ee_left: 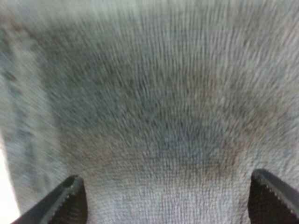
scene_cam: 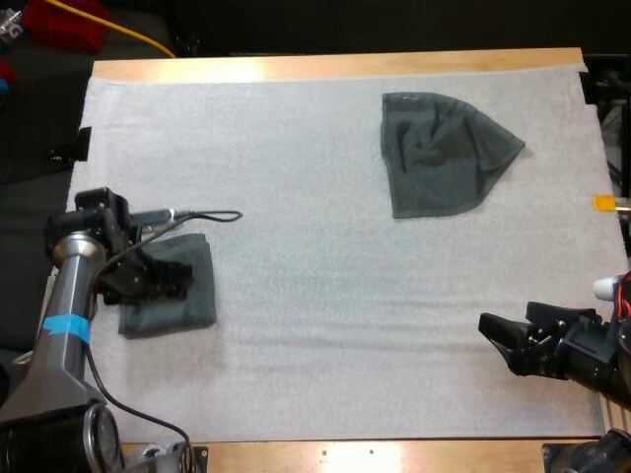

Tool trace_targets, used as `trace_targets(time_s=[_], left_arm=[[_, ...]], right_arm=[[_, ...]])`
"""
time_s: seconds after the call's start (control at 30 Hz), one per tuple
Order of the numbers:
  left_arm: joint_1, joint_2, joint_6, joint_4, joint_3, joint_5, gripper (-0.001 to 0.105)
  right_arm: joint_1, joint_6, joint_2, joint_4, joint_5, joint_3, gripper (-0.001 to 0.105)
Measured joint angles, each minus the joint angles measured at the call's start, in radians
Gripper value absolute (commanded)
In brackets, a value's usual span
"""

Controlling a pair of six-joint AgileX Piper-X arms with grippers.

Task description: Pick towel from pile, fold and stack

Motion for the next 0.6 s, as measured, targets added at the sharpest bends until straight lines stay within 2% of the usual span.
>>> trace_targets(time_s=[0.1, 0.37, 0.6], left_arm=[[0.000, 0.000, 0.000, -0.027, -0.030, 0.000, 0.068], [0.000, 0.006, 0.000, -0.103, -0.033, 0.000, 0.068], [0.000, 0.003, 0.000, -0.091, -0.039, 0.034, 0.067]], right_arm=[[0.000, 0.000, 0.000, 0.000, 0.000, 0.000, 0.074], [0.000, 0.000, 0.000, 0.000, 0.000, 0.000, 0.074], [0.000, 0.000, 0.000, 0.000, 0.000, 0.000, 0.074]])
